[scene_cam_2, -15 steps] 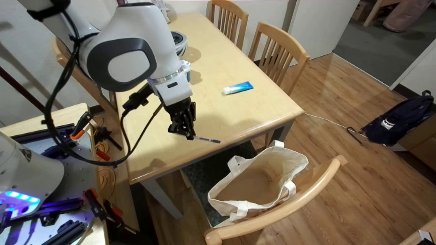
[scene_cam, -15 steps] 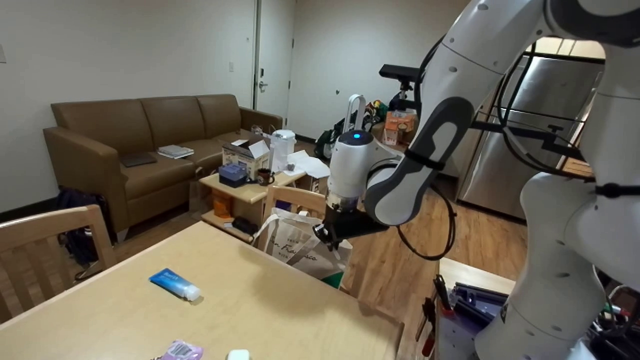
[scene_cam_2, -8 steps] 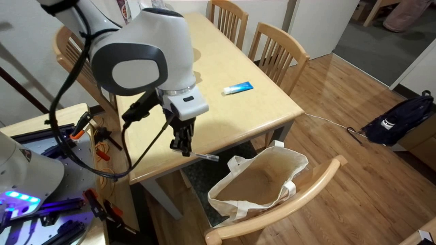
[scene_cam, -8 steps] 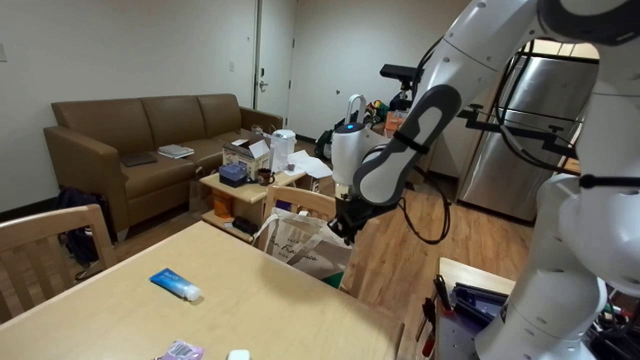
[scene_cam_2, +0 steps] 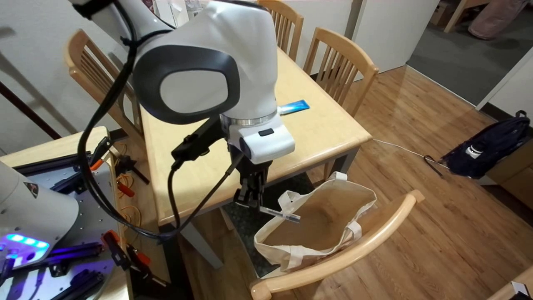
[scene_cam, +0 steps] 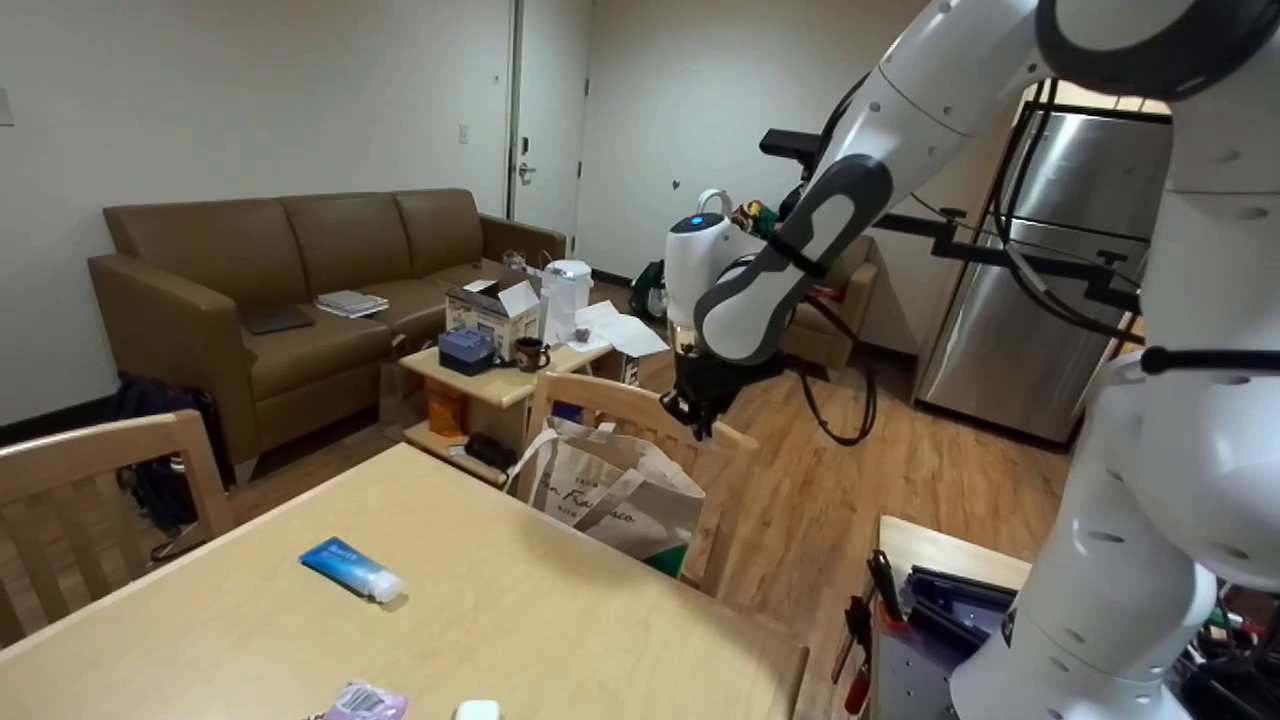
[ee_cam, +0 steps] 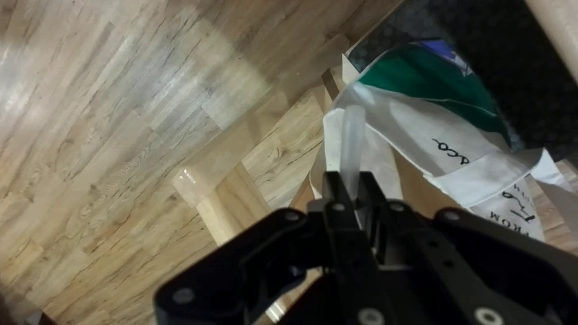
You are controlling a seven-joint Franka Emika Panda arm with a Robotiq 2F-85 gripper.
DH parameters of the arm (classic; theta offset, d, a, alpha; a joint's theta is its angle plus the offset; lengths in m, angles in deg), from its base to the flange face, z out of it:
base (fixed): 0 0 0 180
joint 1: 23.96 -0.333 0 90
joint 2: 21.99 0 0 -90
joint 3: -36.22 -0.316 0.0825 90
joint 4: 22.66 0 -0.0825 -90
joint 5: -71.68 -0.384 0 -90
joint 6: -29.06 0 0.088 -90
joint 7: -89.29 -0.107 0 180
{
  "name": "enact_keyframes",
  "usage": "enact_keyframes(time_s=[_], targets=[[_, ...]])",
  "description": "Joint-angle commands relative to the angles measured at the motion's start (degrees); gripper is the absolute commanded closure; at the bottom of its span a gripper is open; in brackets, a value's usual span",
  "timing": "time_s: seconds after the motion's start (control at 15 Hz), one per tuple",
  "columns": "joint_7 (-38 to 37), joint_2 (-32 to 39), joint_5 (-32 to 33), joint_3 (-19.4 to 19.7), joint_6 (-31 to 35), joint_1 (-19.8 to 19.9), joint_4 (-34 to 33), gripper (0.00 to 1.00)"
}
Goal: Put the pen in the bag
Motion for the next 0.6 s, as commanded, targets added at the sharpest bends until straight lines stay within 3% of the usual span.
enact_keyframes(time_s=[0.0, 0.07, 0.27, 0.4, 0.47, 0.53], targets=[[13.6, 1.2, -11.5, -6.4, 1.6, 5.0, 1.4, 0.96], [17.3, 2.1, -15.6, -9.6, 0.8, 7.9, 0.8, 0.96], [29.4, 6.0, -26.2, -11.1, -4.1, 10.6, -4.0, 0.96], [27.8, 7.2, -26.3, -9.3, -5.1, 10.4, -5.6, 0.96], [26.3, 5.4, -24.8, -9.0, -3.0, 9.0, -2.9, 0.89], [26.3, 6.1, -24.9, -8.7, -3.2, 9.3, -3.8, 0.89]])
